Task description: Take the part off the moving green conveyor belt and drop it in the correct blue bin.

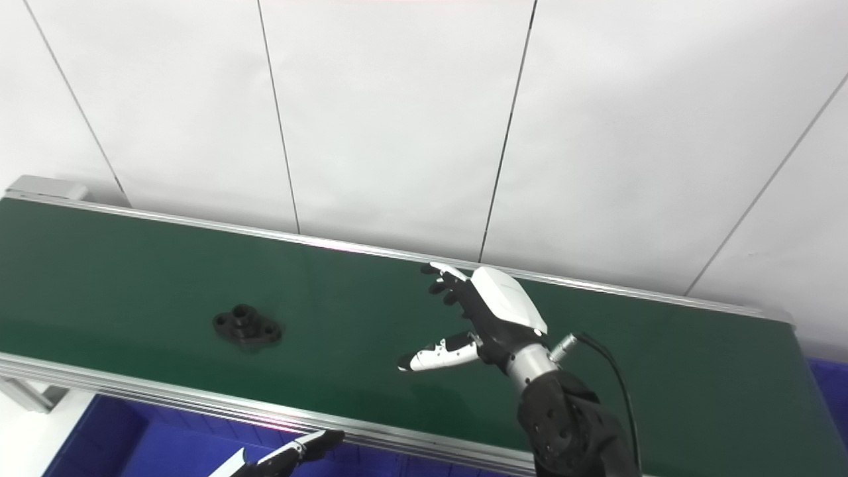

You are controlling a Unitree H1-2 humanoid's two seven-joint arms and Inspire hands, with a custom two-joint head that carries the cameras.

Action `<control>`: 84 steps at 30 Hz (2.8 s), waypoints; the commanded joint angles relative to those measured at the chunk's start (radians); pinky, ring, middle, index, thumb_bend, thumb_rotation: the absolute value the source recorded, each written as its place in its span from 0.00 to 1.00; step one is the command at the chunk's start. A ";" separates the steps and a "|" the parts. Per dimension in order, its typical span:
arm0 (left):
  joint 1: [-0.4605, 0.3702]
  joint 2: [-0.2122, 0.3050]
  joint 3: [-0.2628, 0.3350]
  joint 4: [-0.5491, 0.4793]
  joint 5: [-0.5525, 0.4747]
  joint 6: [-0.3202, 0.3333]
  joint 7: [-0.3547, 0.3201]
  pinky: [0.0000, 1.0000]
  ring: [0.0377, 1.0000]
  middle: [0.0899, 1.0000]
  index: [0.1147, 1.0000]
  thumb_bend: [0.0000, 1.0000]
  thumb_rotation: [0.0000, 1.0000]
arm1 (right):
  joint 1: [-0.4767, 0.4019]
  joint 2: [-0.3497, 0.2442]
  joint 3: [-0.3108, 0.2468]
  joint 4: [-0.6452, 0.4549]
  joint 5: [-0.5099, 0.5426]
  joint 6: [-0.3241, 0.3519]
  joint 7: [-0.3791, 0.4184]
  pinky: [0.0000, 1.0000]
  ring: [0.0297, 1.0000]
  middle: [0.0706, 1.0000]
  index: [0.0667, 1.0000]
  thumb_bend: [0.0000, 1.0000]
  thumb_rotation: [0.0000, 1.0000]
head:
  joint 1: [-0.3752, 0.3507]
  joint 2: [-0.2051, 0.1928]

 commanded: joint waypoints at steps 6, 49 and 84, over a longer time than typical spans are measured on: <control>0.003 0.008 0.002 -0.038 -0.032 -0.001 -0.014 0.87 0.91 0.92 0.89 0.63 0.27 | -0.109 0.024 0.020 0.043 -0.004 0.028 0.008 0.69 0.77 0.80 0.88 0.87 0.37 | 0.003 -0.001; 0.010 -0.031 -0.010 -0.045 0.055 -0.040 0.010 0.82 0.86 0.90 0.88 0.63 0.34 | -0.296 0.074 0.215 0.378 -0.029 0.001 -0.024 0.73 0.80 0.83 0.89 0.89 0.33 | 0.041 0.014; 0.033 -0.054 -0.026 -0.127 0.043 0.046 0.010 0.81 0.87 0.90 0.88 0.63 0.28 | -0.203 -0.008 0.384 0.536 -0.121 -0.145 -0.144 0.63 0.69 0.74 0.84 0.75 0.08 | 0.062 0.068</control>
